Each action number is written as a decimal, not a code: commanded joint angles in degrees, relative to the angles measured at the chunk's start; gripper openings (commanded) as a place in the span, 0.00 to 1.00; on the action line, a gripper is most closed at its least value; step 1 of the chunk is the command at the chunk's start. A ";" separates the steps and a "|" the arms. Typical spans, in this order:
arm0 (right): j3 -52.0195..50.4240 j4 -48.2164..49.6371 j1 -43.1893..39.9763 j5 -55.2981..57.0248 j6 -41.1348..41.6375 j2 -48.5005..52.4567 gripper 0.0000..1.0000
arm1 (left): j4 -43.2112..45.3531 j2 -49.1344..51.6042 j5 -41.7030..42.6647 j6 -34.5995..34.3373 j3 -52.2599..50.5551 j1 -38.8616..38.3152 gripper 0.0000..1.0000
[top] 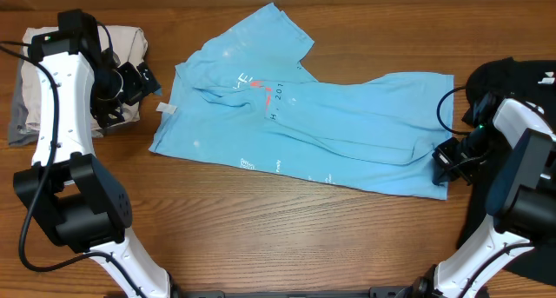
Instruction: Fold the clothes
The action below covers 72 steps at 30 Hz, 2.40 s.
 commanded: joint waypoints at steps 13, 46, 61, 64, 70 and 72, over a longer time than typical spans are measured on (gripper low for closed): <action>16.20 -9.99 7.80 1.14 -3.28 -9.75 0.05 | 0.07 -1.81 0.46 0.48 1.05 -0.39 1.00; 0.85 19.98 47.28 8.31 -34.40 -9.70 0.28 | 0.07 -1.81 0.46 0.48 1.05 -0.39 1.00; -5.88 31.36 47.28 7.06 -41.07 -9.70 0.34 | 0.07 -1.81 0.46 0.48 1.05 -0.39 1.00; -5.90 31.45 47.28 5.86 -41.05 -9.70 0.34 | 0.07 -1.81 0.46 0.48 1.05 -0.39 1.00; -6.86 33.05 47.28 0.87 -41.05 -9.70 0.34 | 0.07 -1.81 0.46 0.48 1.05 -0.39 1.00; -7.54 34.14 47.28 0.81 -41.05 -9.70 0.35 | 0.07 -1.81 0.46 0.48 1.05 -0.39 1.00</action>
